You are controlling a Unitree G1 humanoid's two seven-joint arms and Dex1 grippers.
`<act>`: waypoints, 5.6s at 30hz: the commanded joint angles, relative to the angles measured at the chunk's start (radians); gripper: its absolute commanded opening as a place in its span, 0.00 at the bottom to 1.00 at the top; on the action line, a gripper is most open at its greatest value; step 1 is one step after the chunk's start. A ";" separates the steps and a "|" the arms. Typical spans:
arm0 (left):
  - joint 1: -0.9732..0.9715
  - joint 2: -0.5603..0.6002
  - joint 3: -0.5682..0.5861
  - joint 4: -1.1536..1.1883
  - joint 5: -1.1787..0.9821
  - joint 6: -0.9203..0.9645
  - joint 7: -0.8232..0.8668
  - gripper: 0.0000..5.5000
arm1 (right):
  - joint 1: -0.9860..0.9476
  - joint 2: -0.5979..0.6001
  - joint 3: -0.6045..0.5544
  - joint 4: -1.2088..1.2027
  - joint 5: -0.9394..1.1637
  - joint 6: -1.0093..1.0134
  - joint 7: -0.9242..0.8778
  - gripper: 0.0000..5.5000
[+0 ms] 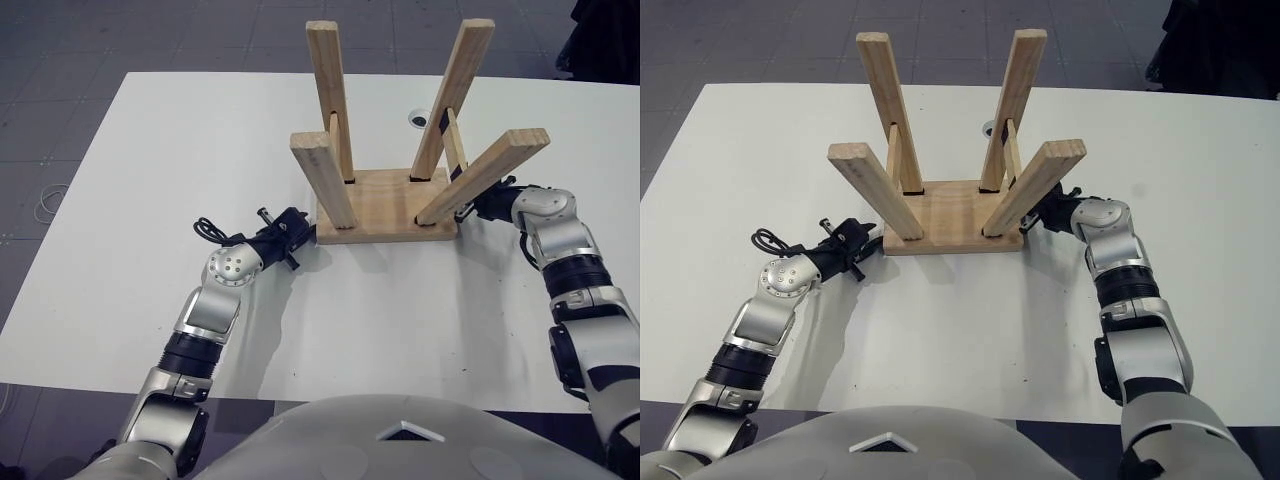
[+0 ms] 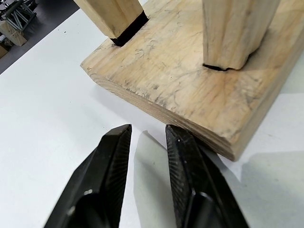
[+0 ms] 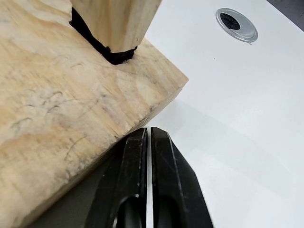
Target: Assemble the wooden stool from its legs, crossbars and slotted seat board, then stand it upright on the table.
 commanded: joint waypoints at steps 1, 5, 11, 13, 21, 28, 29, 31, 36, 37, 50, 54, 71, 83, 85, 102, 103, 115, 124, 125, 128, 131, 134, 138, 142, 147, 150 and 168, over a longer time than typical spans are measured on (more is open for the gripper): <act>-0.031 0.006 0.018 -0.013 -0.015 -0.034 -0.005 0.25 | 0.014 0.039 0.007 -0.063 0.027 -0.014 0.053 0.03; -0.018 0.039 0.040 -0.027 -0.019 -0.019 -0.022 0.25 | 0.032 0.018 -0.052 -0.127 0.065 0.042 0.041 0.03; 0.053 0.095 0.116 -0.055 -0.060 -0.009 -0.035 0.25 | 0.065 -0.043 -0.112 -0.206 0.103 0.111 0.056 0.03; 0.064 0.132 0.152 -0.027 -0.061 -0.021 -0.035 0.25 | 0.092 -0.073 -0.124 -0.260 0.120 0.149 0.080 0.03; 0.013 0.163 0.205 -0.139 -0.380 0.090 -0.311 0.32 | 0.109 -0.215 -0.147 -0.327 0.255 0.313 0.370 0.07; -0.042 0.158 0.202 -0.113 -0.562 0.161 -0.481 0.49 | 0.053 -0.268 -0.118 -0.200 0.278 0.264 0.578 0.28; -0.055 0.154 0.198 -0.097 -0.555 0.143 -0.484 0.51 | 0.047 -0.262 -0.116 -0.199 0.281 0.257 0.591 0.30; -0.080 0.148 0.185 -0.064 -0.532 0.110 -0.489 0.56 | 0.048 -0.249 -0.120 -0.217 0.296 0.255 0.606 0.35; -0.110 0.155 0.133 0.001 -0.483 0.039 -0.534 0.60 | 0.083 -0.228 -0.112 -0.312 0.323 0.264 0.620 0.37; -0.106 0.154 0.131 0.002 -0.484 0.033 -0.540 0.60 | 0.087 -0.227 -0.111 -0.327 0.327 0.267 0.619 0.37; -0.045 0.236 0.233 -0.120 -0.546 0.080 -0.551 0.60 | 0.159 -0.337 -0.184 -0.551 0.420 0.395 0.641 0.37; -0.061 0.274 0.275 -0.209 -0.601 0.135 -0.548 0.60 | 0.125 -0.365 -0.232 -0.633 0.479 0.471 0.611 0.37; -0.240 0.292 0.255 -0.202 -0.733 0.284 -0.634 0.60 | 0.071 -0.340 -0.221 -0.727 0.602 0.561 0.576 0.37; -0.312 0.271 0.253 -0.068 -0.783 0.259 -0.785 0.60 | 0.018 -0.258 -0.230 -0.587 0.694 0.514 0.707 0.37; -0.337 0.259 0.254 -0.037 -0.784 0.256 -0.790 0.60 | 0.032 -0.259 -0.222 -0.609 0.713 0.523 0.724 0.37; -0.293 0.275 0.268 -0.076 -0.791 0.284 -0.779 0.60 | 0.114 -0.293 -0.223 -0.744 0.730 0.539 0.665 0.37; -0.294 0.273 0.268 -0.076 -0.790 0.285 -0.779 0.60 | 0.117 -0.295 -0.222 -0.744 0.733 0.540 0.667 0.37; -0.324 0.275 0.267 -0.051 -0.796 0.297 -0.828 0.60 | 0.097 -0.291 -0.200 -0.665 0.709 0.502 0.709 0.37; -0.311 0.266 0.257 -0.048 -0.790 0.292 -0.833 0.37 | 0.103 -0.291 -0.193 -0.670 0.712 0.496 0.719 0.28; -0.307 0.268 0.255 -0.051 -0.792 0.295 -0.838 0.34 | 0.102 -0.291 -0.191 -0.671 0.712 0.498 0.721 0.28; -0.293 0.276 0.252 -0.062 -0.795 0.301 -0.848 0.27 | 0.101 -0.290 -0.188 -0.670 0.708 0.496 0.723 0.28; -0.279 0.279 0.257 -0.080 -0.800 0.309 -0.844 0.24 | 0.105 -0.291 -0.189 -0.676 0.709 0.498 0.720 0.27; -0.238 0.285 0.269 -0.159 -0.839 0.351 -0.822 0.24 | 0.121 -0.300 -0.201 -0.721 0.727 0.522 0.705 0.27; -0.164 0.301 0.294 -0.277 -0.902 0.417 -0.786 0.23 | 0.173 -0.325 -0.230 -0.834 0.772 0.588 0.668 0.27; -0.080 0.310 0.328 -0.392 -0.967 0.466 -0.738 0.23 | 0.248 -0.356 -0.280 -0.962 0.839 0.658 0.627 0.27; 0.043 0.325 0.400 -0.555 -1.090 0.521 -0.653 0.22 | 0.372 -0.422 -0.374 -1.103 0.961 0.758 0.608 0.26; 0.109 0.329 0.455 -0.640 -1.174 0.544 -0.589 0.22 | 0.432 -0.453 -0.422 -1.141 1.017 0.795 0.599 0.26; 0.122 0.459 0.539 -0.593 -1.328 0.568 -0.524 0.19 | 0.447 -0.546 -0.517 -1.145 1.320 0.974 0.426 0.22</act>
